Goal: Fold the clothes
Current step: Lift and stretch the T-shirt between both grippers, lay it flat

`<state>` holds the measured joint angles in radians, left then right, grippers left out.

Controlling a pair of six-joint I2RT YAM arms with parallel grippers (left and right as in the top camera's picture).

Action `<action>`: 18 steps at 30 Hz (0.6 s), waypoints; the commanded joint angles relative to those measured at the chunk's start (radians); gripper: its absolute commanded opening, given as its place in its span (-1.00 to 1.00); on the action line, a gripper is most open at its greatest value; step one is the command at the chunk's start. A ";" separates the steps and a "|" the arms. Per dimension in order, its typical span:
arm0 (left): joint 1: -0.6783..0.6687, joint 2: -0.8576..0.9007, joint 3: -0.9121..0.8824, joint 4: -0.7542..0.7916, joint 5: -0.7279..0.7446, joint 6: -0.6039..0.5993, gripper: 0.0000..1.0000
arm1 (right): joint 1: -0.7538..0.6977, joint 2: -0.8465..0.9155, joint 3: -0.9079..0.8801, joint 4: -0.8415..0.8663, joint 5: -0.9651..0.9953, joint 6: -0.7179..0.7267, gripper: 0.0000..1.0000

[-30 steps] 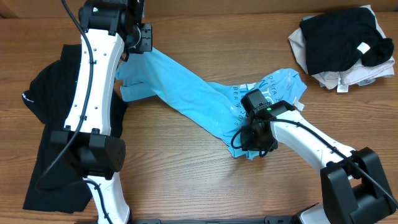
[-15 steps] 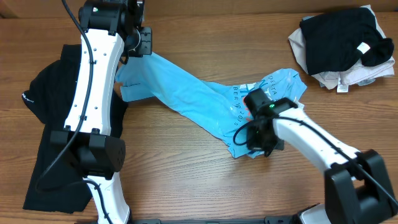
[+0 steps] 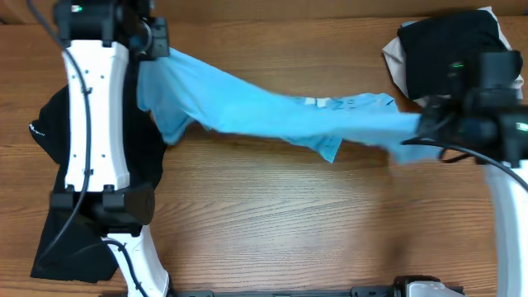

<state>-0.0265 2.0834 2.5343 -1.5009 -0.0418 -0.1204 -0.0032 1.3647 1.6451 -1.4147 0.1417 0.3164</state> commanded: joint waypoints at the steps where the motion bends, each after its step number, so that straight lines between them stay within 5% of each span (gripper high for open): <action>1: 0.032 -0.046 0.103 -0.023 -0.013 0.002 -0.92 | -0.085 -0.026 0.082 -0.018 0.006 -0.060 -0.92; 18: 0.058 -0.190 0.193 -0.147 0.043 0.016 -0.92 | -0.274 -0.185 0.157 -0.076 -0.136 -0.113 -0.92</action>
<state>0.0223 1.9400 2.7041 -1.6245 -0.0284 -0.1196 -0.2707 1.2301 1.7668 -1.4883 0.0189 0.2157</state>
